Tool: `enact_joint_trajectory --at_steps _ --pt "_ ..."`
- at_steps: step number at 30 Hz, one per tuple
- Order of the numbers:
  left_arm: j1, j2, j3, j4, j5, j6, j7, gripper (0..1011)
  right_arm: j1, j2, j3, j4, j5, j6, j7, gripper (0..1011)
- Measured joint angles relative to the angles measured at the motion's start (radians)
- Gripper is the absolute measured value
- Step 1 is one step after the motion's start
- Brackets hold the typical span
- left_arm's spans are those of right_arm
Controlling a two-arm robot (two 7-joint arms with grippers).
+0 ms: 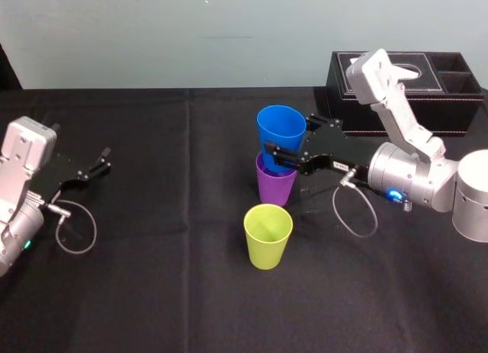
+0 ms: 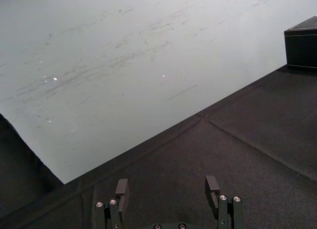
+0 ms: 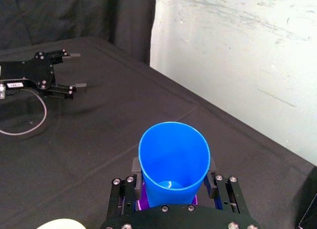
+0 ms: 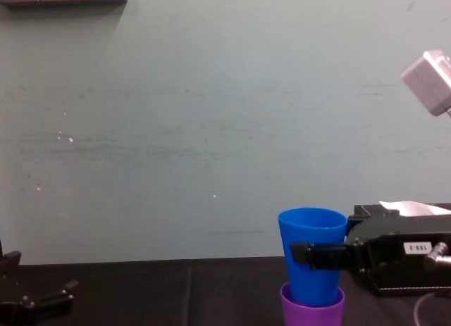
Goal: Stack the three plastic cups sequentially using one hand.
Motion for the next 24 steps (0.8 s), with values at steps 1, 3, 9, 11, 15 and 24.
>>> enact_joint_trajectory --at_steps 1,3,9,11,15,24 --pt "0.000 0.000 0.000 0.000 0.000 0.000 0.000 1011 0.001 -0.001 -0.001 0.003 -0.001 -0.001 0.001 716" --pt "0.000 0.000 0.000 0.000 0.000 0.000 0.000 1011 0.002 -0.003 -0.004 0.012 -0.005 -0.003 0.004 716" --pt "0.000 0.000 0.000 0.000 0.000 0.000 0.000 1011 0.001 -0.008 -0.008 0.028 -0.013 -0.008 0.007 717" --pt "0.000 0.000 0.000 0.000 0.000 0.000 0.000 1011 0.001 -0.008 -0.008 0.028 -0.013 -0.008 0.007 716" --pt "0.000 0.000 0.000 0.000 0.000 0.000 0.000 1011 0.001 -0.008 -0.008 0.027 -0.013 -0.008 0.007 716" --pt "0.000 0.000 0.000 0.000 0.000 0.000 0.000 1011 0.001 -0.007 -0.007 0.025 -0.012 -0.008 0.007 758"
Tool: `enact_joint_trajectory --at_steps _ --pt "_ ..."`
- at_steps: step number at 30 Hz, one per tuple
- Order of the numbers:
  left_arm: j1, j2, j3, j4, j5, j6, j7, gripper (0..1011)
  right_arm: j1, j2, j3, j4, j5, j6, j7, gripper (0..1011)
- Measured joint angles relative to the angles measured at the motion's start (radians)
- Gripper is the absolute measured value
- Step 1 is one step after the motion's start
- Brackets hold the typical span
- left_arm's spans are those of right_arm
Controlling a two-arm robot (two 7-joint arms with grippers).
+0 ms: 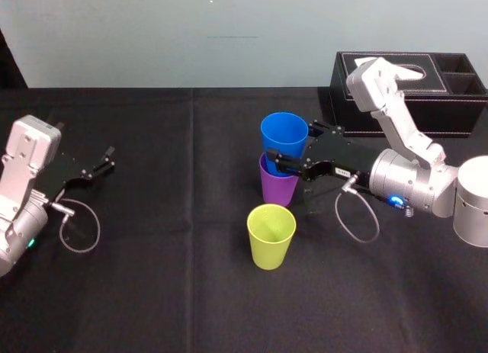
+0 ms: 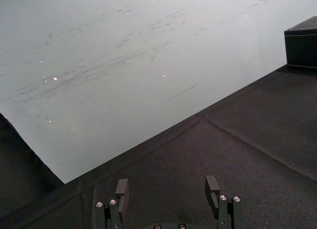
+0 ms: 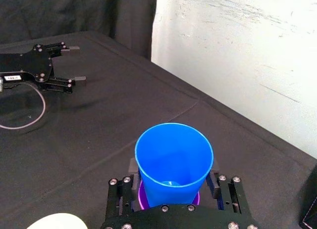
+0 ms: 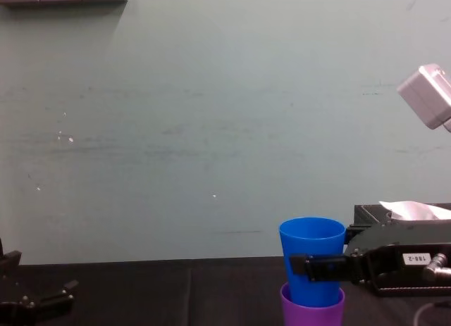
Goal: Stack the three plastic cups sequentially using one hand.
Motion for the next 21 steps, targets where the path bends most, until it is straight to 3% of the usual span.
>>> enact_joint_trajectory --at_steps 10,21 --pt "0.000 0.000 0.000 0.000 0.000 0.000 0.000 1011 0.000 0.001 0.001 -0.001 0.001 0.000 0.000 1003" --pt "0.000 0.000 0.000 0.000 0.000 0.000 0.000 1011 0.000 0.001 0.001 -0.002 0.002 0.001 0.000 1000"
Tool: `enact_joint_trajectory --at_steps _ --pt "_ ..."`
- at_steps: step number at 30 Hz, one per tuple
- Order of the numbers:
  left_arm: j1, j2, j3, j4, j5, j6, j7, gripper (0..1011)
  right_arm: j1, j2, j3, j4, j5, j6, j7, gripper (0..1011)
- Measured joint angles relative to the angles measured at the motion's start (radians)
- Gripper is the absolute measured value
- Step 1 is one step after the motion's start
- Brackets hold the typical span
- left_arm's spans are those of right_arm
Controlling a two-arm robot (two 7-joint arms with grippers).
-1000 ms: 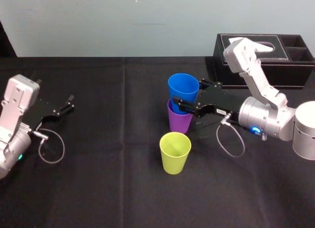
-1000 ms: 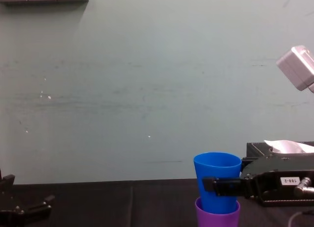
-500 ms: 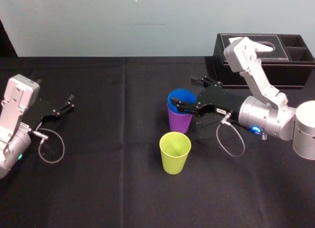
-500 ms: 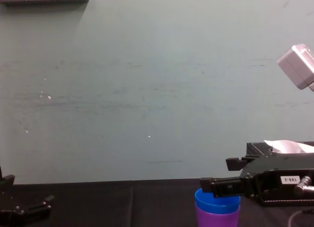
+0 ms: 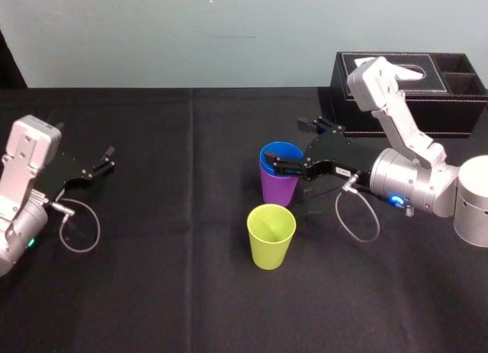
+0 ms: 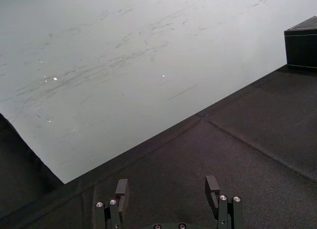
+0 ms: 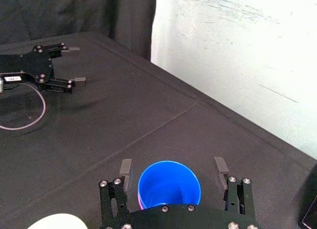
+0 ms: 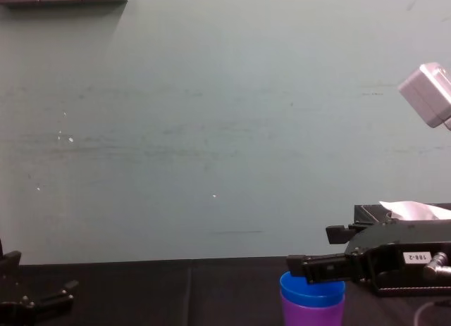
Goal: Stack the three plastic cups sequentially using one hand.
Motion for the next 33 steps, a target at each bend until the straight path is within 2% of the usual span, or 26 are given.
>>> enact_joint_trajectory --at_steps 3,7,14,20,28,33 --pt "0.000 0.000 0.000 0.000 0.000 0.000 0.000 1011 -0.007 0.004 0.004 -0.008 0.000 -0.003 0.000 1000" --pt "0.000 0.000 0.000 0.000 0.000 0.000 0.000 1011 -0.042 0.027 0.024 -0.040 0.007 -0.023 -0.001 1000" --pt "0.000 0.000 0.000 0.000 0.000 0.000 0.000 1011 -0.104 0.080 0.060 -0.103 0.040 -0.046 0.024 1000" --pt "0.000 0.000 0.000 0.000 0.000 0.000 0.000 1011 -0.163 0.142 0.081 -0.149 0.077 -0.073 0.068 1000" --pt "0.000 0.000 0.000 0.000 0.000 0.000 0.000 1011 -0.224 0.198 0.104 -0.175 0.114 -0.098 0.089 1000" --pt "0.000 0.000 0.000 0.000 0.000 0.000 0.000 1011 -0.247 0.217 0.108 -0.180 0.125 -0.110 0.095 1000"
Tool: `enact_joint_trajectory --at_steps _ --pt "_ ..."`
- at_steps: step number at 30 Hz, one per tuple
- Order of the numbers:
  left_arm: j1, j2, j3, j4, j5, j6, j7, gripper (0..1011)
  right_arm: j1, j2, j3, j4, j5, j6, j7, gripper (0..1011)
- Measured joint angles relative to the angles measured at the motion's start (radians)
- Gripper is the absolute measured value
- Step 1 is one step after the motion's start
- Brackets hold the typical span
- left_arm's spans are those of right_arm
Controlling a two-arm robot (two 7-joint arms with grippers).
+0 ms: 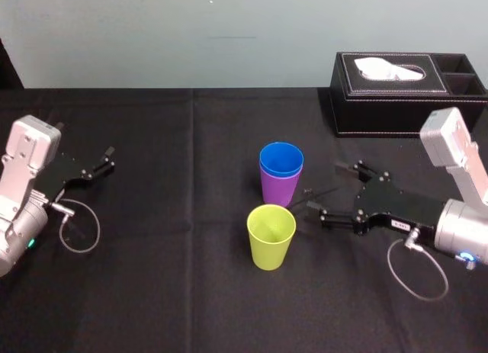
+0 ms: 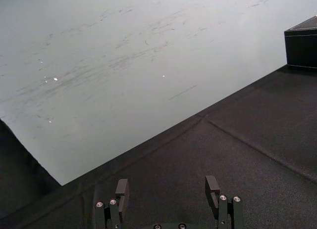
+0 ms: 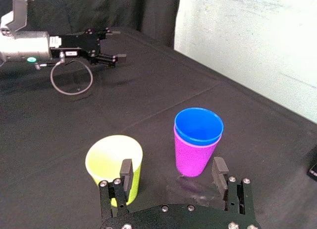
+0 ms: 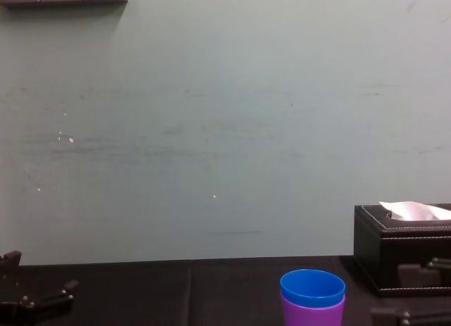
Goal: Stack the three plastic cups sequentially using one hand.
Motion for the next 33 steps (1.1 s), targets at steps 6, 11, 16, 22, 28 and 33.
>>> enact_joint_trajectory --at_steps 6,11,16,22,28,33 --pt "0.000 0.000 0.000 0.000 0.000 0.000 0.000 1011 -0.022 0.013 -0.007 0.000 0.011 -0.008 0.012 1000" --pt "0.000 0.000 0.000 0.000 0.000 0.000 0.000 1011 -0.030 0.026 -0.028 0.003 0.009 -0.015 0.033 1002" --pt "0.000 0.000 0.000 0.000 0.000 0.000 0.000 1011 -0.026 0.037 -0.057 0.009 -0.003 -0.029 0.066 1000" --pt "0.000 0.000 0.000 0.000 0.000 0.000 0.000 1011 -0.014 0.033 -0.083 0.020 -0.011 -0.030 0.081 1000" --pt "0.000 0.000 0.000 0.000 0.000 0.000 0.000 1011 0.011 0.015 -0.109 0.045 -0.015 -0.027 0.091 1000" --pt "0.000 0.000 0.000 0.000 0.000 0.000 0.000 1012 0.034 -0.002 -0.130 0.076 -0.015 -0.024 0.105 1002"
